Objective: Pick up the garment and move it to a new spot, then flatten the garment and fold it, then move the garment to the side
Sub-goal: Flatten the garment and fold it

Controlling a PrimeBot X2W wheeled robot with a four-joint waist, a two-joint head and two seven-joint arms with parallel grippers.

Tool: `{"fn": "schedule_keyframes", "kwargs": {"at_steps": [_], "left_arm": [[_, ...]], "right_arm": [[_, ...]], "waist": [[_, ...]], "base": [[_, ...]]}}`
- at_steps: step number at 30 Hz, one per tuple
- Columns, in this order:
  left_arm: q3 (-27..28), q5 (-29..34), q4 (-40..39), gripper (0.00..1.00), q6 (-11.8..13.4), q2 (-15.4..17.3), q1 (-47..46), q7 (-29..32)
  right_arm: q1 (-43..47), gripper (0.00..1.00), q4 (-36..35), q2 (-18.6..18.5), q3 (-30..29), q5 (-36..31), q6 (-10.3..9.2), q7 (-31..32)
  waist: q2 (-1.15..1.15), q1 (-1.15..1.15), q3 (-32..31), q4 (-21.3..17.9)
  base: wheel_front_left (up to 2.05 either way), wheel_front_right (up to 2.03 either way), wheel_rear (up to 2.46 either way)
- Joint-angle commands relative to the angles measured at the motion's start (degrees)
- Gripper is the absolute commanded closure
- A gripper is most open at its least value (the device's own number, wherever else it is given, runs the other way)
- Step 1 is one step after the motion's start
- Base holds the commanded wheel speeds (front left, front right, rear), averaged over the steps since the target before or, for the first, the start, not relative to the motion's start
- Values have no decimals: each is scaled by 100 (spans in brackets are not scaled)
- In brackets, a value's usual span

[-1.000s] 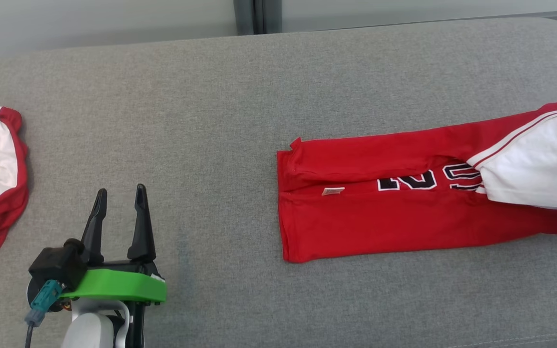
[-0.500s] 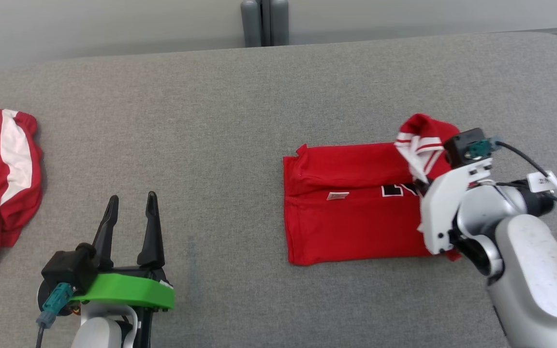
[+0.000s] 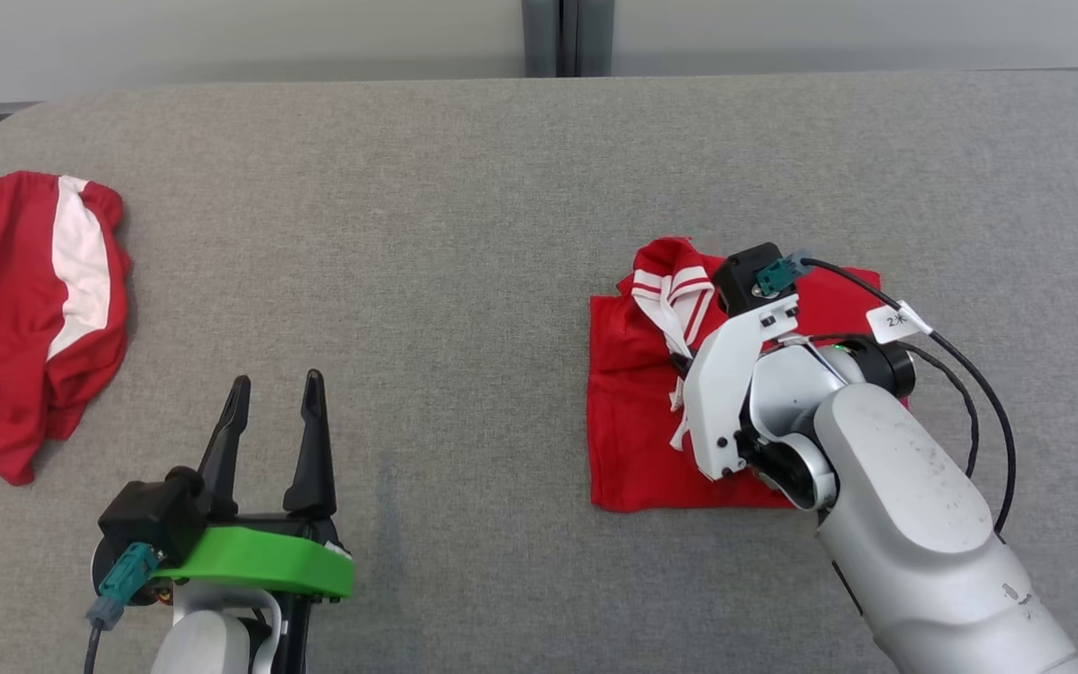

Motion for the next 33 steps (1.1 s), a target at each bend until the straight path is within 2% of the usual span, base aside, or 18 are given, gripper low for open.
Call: {"fn": "schedule_keyframes", "kwargs": {"at_steps": [1,7,8,9,10,17,22,25,33], "left_arm": [[-3,-17,1,0,14,11,-105,-1],[-13,-59,8,0,27,11,-150,-1],[-14,-67,11,0,28,11,-165,-1],[-18,-72,17,0,30,11,-174,-1],[-24,-78,21,0,32,11,-185,-1],[3,-88,53,0,52,11,-172,-1],[58,-50,55,0,49,11,-110,-1],[85,-25,56,0,45,11,-53,0],[94,-26,38,0,35,11,42,0]], "right_arm": [[-110,100,110,29,30,40,-8,-72],[-379,100,611,93,96,166,-8,-333],[-420,78,698,100,116,224,-8,-372],[-456,29,735,105,155,287,-7,-419],[-492,0,754,112,229,399,-6,-484],[-586,0,474,101,791,1523,-5,-783],[-471,0,3,99,782,1872,-5,-1048],[-301,0,-310,-160,551,1741,-10,-1282],[544,0,-664,-895,-313,699,-6,-2282]], "waist": [[0,0,43,66],[0,0,107,142],[0,0,118,149],[0,0,125,154],[0,0,131,160],[0,0,96,104],[0,0,6,5],[0,0,-67,-59],[0,0,-193,-200]], "base": [[0,0,0],[0,0,0],[0,0,0],[0,0,0],[0,0,0],[0,0,0],[0,0,0],[0,0,0],[0,0,0]]}}
